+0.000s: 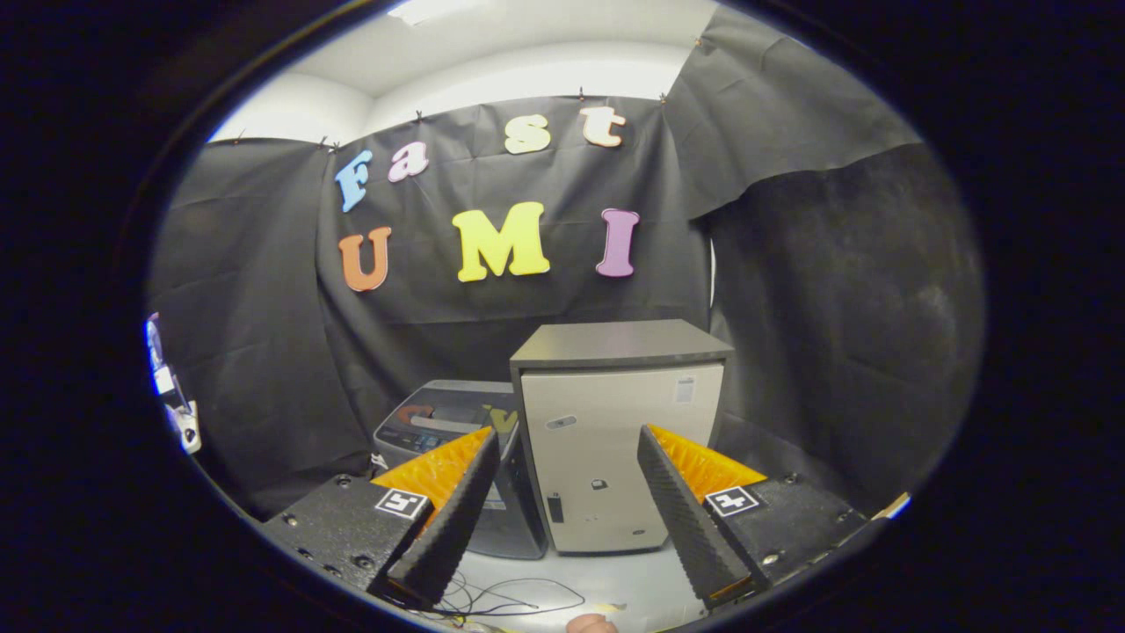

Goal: Put the clothes into the washing machine and then close the washing machine lid.

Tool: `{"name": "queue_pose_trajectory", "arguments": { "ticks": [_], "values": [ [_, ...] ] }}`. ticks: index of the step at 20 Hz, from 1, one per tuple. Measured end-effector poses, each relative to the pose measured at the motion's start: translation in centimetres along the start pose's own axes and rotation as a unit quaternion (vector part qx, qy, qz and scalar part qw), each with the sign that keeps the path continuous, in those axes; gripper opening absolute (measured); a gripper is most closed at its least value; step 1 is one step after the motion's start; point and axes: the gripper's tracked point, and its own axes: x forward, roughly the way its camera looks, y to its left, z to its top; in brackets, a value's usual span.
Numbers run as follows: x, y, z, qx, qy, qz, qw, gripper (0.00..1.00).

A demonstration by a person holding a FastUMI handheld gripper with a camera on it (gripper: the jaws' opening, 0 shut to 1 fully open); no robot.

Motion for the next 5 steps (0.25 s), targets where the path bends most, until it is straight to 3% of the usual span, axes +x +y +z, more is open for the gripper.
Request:
{"name": "queue_pose_trajectory", "arguments": {
  "ticks": [5],
  "values": [
    [0.22,0.36,0.08,-0.002,0.003,0.011,1.000,1.00]
  ]
}}
